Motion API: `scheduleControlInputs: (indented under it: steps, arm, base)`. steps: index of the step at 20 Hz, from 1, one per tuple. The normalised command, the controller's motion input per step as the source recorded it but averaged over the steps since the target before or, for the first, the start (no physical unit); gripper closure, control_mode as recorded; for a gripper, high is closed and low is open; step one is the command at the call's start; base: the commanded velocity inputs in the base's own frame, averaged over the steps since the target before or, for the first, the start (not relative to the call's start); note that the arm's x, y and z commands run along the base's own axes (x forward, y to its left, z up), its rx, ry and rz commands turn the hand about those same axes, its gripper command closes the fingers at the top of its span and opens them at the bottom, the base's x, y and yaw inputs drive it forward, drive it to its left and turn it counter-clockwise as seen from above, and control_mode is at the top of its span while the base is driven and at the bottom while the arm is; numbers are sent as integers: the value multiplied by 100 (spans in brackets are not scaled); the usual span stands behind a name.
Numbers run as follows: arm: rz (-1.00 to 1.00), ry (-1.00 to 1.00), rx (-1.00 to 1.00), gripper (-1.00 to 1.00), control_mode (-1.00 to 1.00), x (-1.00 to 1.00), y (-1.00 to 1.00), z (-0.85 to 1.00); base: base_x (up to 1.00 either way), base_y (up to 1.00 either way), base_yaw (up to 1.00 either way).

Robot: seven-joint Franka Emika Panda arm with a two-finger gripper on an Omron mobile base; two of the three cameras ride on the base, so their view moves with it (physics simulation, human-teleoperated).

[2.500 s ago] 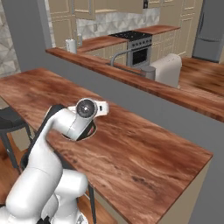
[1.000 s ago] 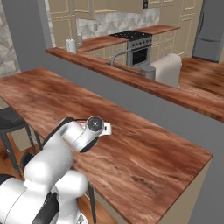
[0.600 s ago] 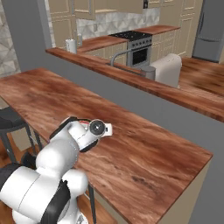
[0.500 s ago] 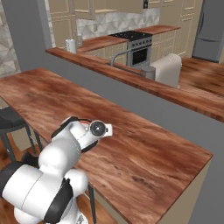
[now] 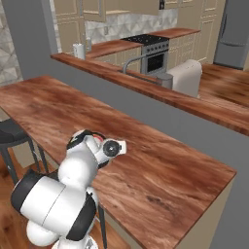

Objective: Retrieve the shaker from the cabinet and place it next the steak on a plate on the dining table.

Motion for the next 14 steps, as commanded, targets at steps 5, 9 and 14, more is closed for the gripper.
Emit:
scheduleControlInputs:
  steps: [5, 9, 14]
  arm:
    - [0, -7, 0, -100, -100, 0, 0, 0]
    - [0, -13, 0, -100, -100, -9, 0, 0]
    - [0, -29, -2, -100, -100, -52, 0, 31]
  base:
    - [0, 0, 0]
    - [0, 0, 0]
    - [0, 0, 0]
